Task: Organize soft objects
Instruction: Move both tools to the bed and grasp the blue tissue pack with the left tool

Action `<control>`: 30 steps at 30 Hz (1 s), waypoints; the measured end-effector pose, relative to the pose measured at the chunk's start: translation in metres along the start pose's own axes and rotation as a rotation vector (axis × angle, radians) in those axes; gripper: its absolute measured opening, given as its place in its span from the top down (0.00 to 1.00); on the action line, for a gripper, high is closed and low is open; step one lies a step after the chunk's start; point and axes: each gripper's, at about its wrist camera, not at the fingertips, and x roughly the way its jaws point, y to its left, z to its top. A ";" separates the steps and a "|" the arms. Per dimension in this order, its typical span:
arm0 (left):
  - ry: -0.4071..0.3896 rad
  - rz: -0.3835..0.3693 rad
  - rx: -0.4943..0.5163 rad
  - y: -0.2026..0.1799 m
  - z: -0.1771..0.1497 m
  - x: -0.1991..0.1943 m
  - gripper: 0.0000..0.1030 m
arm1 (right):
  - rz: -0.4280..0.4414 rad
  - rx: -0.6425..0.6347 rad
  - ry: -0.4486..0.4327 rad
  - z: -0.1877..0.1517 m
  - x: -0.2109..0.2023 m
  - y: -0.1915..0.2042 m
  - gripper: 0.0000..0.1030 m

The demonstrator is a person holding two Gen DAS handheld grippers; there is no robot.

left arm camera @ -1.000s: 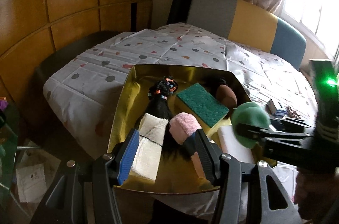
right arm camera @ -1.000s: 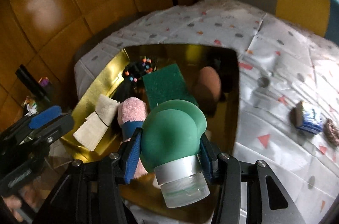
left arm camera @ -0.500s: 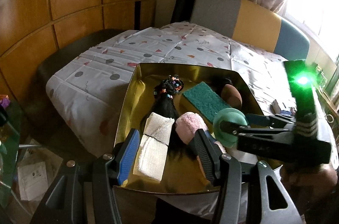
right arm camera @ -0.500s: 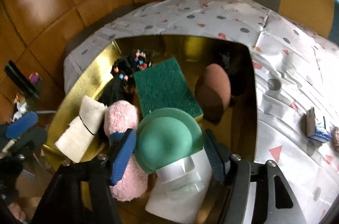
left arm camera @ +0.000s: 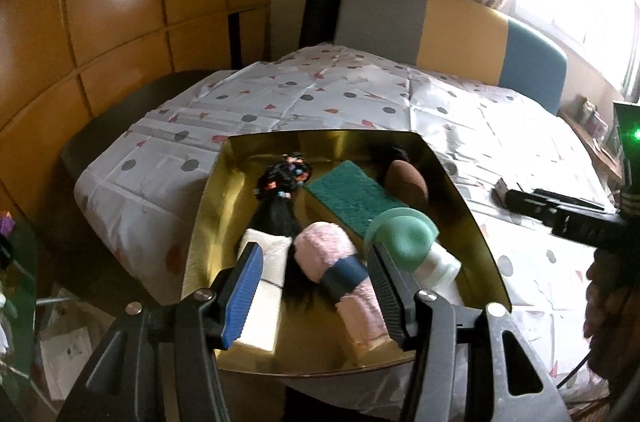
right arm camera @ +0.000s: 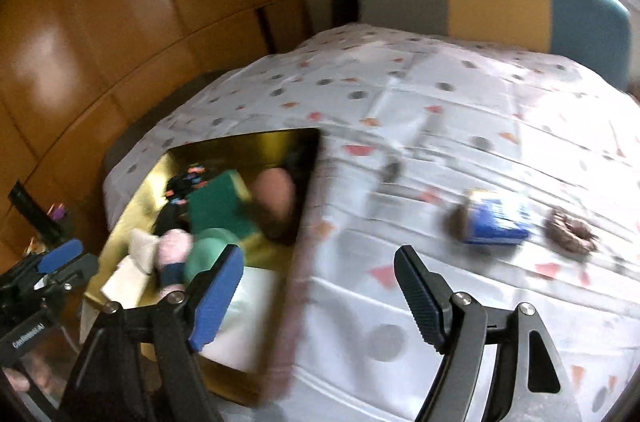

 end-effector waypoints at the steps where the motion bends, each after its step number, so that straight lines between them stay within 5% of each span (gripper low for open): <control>1: -0.001 -0.004 0.006 -0.003 0.000 0.000 0.47 | -0.015 0.011 -0.003 -0.001 -0.003 -0.009 0.24; 21: -0.001 -0.084 0.234 -0.096 0.015 0.002 0.47 | -0.303 0.251 -0.045 -0.032 -0.056 -0.184 0.23; 30: 0.058 -0.223 0.332 -0.181 0.045 0.029 0.47 | -0.384 0.524 -0.075 -0.057 -0.073 -0.249 0.23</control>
